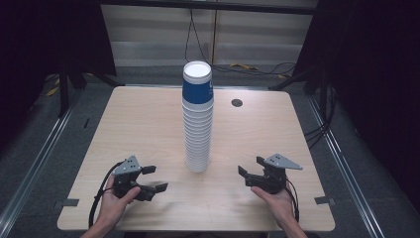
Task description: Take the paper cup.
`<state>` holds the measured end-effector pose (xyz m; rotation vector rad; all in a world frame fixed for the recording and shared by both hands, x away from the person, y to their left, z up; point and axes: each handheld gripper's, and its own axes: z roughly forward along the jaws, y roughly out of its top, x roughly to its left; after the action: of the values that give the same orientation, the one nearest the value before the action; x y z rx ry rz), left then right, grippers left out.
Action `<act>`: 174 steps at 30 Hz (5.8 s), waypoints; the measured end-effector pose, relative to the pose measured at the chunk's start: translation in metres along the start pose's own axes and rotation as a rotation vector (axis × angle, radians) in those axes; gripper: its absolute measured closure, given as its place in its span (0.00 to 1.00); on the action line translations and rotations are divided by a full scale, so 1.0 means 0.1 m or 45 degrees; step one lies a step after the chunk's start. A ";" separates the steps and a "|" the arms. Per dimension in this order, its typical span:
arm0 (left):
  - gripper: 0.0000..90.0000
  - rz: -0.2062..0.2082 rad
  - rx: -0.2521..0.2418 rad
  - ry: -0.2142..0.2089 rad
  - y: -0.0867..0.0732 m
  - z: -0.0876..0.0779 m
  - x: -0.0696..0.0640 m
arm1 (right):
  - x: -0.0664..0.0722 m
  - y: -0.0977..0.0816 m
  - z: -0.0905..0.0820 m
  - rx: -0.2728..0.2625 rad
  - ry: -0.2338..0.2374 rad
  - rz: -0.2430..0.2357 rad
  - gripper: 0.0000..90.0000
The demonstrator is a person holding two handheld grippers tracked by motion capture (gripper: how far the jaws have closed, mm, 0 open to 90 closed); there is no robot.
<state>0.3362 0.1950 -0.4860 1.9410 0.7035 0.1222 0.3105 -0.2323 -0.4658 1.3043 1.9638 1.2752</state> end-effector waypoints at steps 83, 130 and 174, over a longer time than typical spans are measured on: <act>0.18 0.070 0.057 -0.008 -0.02 0.06 -0.10 | 0.48 1.43 -0.23 -0.232 0.418 -0.157 0.16; 0.19 0.064 0.066 -0.014 -0.02 0.04 -0.10 | 0.77 2.49 -0.07 -0.215 0.557 -0.247 0.15; 0.20 0.072 0.068 0.001 -0.03 0.03 -0.09 | 0.99 2.73 0.27 -0.180 0.495 -0.239 0.26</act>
<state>0.3286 0.1887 -0.4875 2.0126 0.6588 0.1404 0.4133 -0.0988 -0.2275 0.8278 2.1429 1.6307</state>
